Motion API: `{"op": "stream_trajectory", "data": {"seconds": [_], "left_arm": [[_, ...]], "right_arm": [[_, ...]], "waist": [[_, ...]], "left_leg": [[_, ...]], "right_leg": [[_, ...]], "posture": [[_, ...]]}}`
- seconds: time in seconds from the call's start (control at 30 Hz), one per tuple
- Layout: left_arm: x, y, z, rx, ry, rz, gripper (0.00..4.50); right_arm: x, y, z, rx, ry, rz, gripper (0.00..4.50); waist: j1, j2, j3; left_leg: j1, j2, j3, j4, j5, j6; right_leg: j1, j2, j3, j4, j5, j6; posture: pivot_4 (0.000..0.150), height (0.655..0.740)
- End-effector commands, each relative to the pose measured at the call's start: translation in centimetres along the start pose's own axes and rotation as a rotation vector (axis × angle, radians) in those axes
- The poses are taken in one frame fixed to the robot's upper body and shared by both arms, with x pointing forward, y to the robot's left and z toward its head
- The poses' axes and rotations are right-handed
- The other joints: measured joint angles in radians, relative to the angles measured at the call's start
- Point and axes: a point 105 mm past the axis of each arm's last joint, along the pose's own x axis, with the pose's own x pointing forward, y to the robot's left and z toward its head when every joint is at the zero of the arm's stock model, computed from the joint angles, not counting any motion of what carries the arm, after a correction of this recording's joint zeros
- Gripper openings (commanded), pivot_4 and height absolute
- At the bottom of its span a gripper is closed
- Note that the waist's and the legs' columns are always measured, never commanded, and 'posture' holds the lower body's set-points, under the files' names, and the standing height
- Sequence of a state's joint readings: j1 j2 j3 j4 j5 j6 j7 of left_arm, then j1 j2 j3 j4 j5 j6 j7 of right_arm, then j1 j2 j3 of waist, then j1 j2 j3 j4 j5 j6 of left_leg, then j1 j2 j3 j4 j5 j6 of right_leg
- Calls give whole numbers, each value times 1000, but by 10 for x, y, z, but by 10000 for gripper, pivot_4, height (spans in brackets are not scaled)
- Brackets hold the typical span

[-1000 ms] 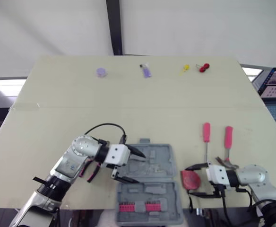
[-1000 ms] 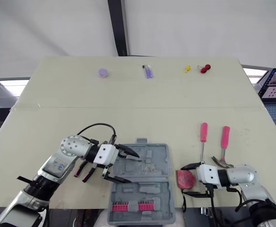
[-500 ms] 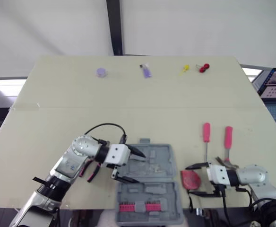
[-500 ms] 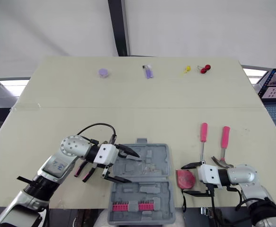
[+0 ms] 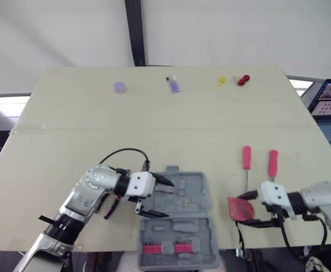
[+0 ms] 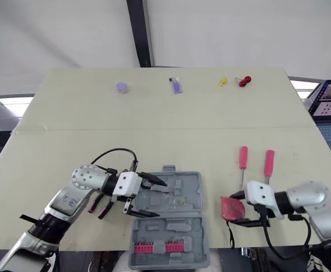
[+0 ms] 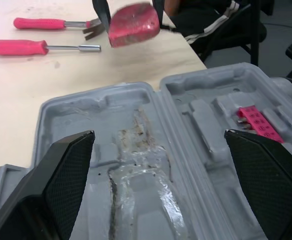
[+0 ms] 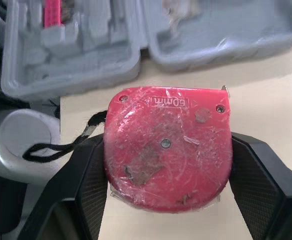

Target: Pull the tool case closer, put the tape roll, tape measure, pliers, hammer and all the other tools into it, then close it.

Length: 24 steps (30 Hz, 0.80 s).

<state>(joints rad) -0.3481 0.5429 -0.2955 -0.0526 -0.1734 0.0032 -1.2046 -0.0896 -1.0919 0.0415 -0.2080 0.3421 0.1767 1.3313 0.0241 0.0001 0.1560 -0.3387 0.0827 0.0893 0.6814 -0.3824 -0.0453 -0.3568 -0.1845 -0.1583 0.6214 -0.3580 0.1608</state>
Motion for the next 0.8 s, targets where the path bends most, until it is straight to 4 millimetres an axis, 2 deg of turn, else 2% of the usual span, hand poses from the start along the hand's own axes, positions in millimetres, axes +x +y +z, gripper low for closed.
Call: {"op": "stream_trajectory", "data": {"seconds": [0.03,0.2,0.37,0.57,0.8], "left_arm": [[-10,11,10,6,-77,121,45000],[-22,9,5,-50,-117,250,45000],[-30,0,-4,-102,-154,345,45000],[-27,0,-11,-112,-179,411,45000],[-19,1,-10,-106,-187,410,45000]], "right_arm": [[3,-4,34,-93,96,-13,29159],[22,-25,60,-133,200,-115,29159],[58,-40,79,-188,264,-144,29159],[82,-55,83,-264,373,-181,29159],[85,-62,70,-311,477,-198,29159]], "waist": [[0,0,0],[0,-1,0],[-12,0,0],[-9,0,0],[-27,0,0]], "left_leg": [[0,0,0,0,0,0],[-2,0,-1,0,0,0],[-3,0,-1,-1,0,0],[-7,0,-3,1,0,0],[-7,-1,-4,1,0,0]], "right_leg": [[0,0,0,0,0,0],[-1,0,0,0,0,0],[-3,0,0,1,0,0],[-4,0,-1,1,0,0],[-4,0,-2,1,0,0]], "posture": [[1500,7400],[1500,7400],[1500,7400],[1500,7400],[1500,7400]]}}
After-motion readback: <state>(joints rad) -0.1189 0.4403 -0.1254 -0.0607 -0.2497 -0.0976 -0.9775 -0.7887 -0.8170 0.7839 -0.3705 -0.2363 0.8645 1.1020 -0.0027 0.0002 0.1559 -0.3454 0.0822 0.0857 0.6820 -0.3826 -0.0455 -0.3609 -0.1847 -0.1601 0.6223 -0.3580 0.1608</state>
